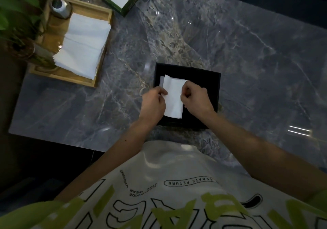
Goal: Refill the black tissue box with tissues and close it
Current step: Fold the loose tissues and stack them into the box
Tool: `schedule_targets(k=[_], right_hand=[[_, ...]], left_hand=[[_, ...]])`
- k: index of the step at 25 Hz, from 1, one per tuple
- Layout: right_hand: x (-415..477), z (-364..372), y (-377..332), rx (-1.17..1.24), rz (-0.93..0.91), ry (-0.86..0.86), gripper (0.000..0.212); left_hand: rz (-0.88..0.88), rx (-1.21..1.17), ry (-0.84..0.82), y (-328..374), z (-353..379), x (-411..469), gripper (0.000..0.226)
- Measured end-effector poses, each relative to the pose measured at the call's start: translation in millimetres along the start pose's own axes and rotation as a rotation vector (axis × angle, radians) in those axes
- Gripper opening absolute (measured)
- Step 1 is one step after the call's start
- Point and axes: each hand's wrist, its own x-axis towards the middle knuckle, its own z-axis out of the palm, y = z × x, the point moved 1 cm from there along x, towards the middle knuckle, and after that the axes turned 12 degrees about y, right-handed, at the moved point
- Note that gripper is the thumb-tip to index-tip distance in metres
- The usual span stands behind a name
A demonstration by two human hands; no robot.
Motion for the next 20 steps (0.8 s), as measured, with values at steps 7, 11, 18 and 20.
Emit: schedule_targets(k=[7, 11, 18, 20], right_hand=[[9, 7, -8, -0.476, -0.146, -0.141, 0.033], [14, 7, -10, -0.602, -0.196, -0.189, 0.027], [13, 8, -18, -0.744, -0.243, -0.212, 0.011], [12, 8, -20, -0.758, -0.255, -0.219, 0.017]], left_hand=[[-0.036, 0.206, -0.28, 7, 20, 1, 0.028], [-0.057, 0.241, -0.31, 4, 25, 4, 0.03], [-0.079, 0.292, -0.396, 2, 30, 4, 0.028], [-0.081, 0.3, -0.411, 2, 29, 5, 0.029]])
